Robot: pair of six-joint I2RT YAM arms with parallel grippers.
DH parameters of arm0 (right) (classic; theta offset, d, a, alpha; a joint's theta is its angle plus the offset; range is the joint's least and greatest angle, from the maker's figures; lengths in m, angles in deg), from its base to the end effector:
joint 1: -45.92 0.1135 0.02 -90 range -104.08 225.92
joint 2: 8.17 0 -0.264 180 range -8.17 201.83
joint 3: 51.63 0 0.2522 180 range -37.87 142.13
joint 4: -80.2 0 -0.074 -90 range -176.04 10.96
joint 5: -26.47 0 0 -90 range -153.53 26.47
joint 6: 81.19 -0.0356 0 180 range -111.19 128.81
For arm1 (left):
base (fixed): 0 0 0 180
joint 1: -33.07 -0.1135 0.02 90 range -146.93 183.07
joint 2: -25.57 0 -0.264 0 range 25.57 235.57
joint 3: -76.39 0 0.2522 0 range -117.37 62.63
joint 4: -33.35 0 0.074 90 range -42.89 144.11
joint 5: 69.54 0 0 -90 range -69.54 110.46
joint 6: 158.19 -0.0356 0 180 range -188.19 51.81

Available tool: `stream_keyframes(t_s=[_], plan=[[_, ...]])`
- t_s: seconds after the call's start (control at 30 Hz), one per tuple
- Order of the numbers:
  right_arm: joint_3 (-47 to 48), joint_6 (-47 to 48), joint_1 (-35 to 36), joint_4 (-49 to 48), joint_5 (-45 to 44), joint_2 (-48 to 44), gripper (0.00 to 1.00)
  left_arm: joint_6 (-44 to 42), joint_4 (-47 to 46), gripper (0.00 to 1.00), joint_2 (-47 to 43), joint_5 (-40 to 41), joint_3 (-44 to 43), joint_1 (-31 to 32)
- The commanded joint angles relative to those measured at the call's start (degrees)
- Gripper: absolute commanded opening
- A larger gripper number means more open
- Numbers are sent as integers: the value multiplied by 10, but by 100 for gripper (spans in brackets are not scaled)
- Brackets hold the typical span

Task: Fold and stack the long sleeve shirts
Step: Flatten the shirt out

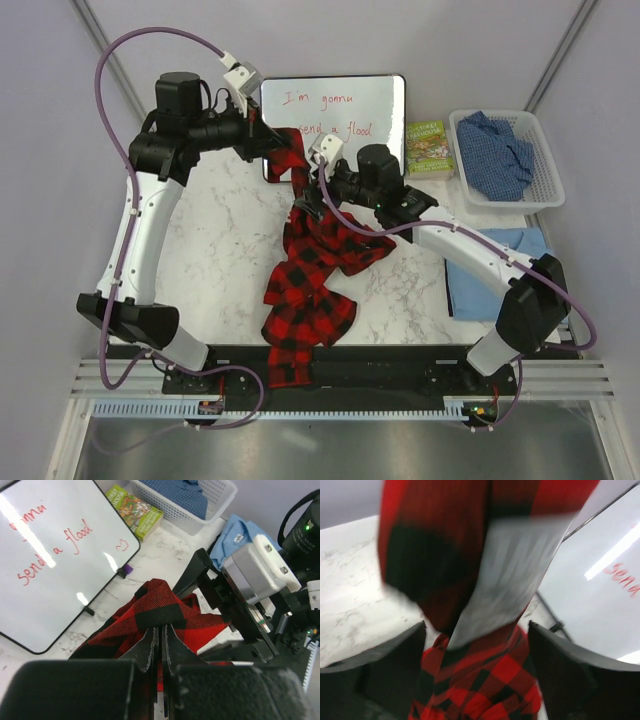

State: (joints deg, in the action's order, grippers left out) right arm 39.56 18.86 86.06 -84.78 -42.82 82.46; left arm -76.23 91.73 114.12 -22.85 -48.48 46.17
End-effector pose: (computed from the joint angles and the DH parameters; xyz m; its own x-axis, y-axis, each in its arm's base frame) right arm 0.2816 0.2539 0.3532 -0.0371 -0.2448 -0.9689 -0.8848 0.4586 -0.0820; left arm 0.2955 -0.0938 0.4893 -0.2525 0.1633 -0.9537 0.8276 0.5472 -0.1255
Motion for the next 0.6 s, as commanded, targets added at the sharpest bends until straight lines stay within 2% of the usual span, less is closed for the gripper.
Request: stream_keyframes(t_s=[0.0,0.03,0.07,0.1,0.13,0.17,0.23,0.27,0.3,0.33,0.37,0.43,0.57], plan=[[69,20,9,-51,-77,9,64,40,-7,2,-2,-97,-56,10],[74,27,9,-49,-87,12,48,46,-8,2,0,-109,-64,15],[87,31,7,-45,-95,14,29,61,-7,2,1,-117,-79,16],[95,21,1,-39,-98,13,0,70,-7,2,4,-130,-84,17],[102,9,-6,-32,-94,10,0,74,-7,2,6,-134,-85,16],[108,2,-12,-30,-89,-3,0,75,-4,16,-7,-128,-64,16],[110,-15,-32,-30,-103,-22,0,72,-8,37,-42,-79,-11,4],[113,-18,-42,-24,-106,-40,0,72,-25,42,-98,-60,77,-6],[115,-24,-62,-19,-110,-48,0,75,-80,54,-130,-55,134,-37],[117,-26,-71,0,-110,-55,0,57,-103,62,-161,-63,246,-47],[122,-23,-80,15,-110,-65,0,26,-107,77,-217,-63,291,-48],[112,-15,-93,29,-120,-78,0,-38,-97,78,-258,-37,405,-48],[73,-5,-105,46,-133,-99,0,-140,-60,79,-290,-41,534,-39]])
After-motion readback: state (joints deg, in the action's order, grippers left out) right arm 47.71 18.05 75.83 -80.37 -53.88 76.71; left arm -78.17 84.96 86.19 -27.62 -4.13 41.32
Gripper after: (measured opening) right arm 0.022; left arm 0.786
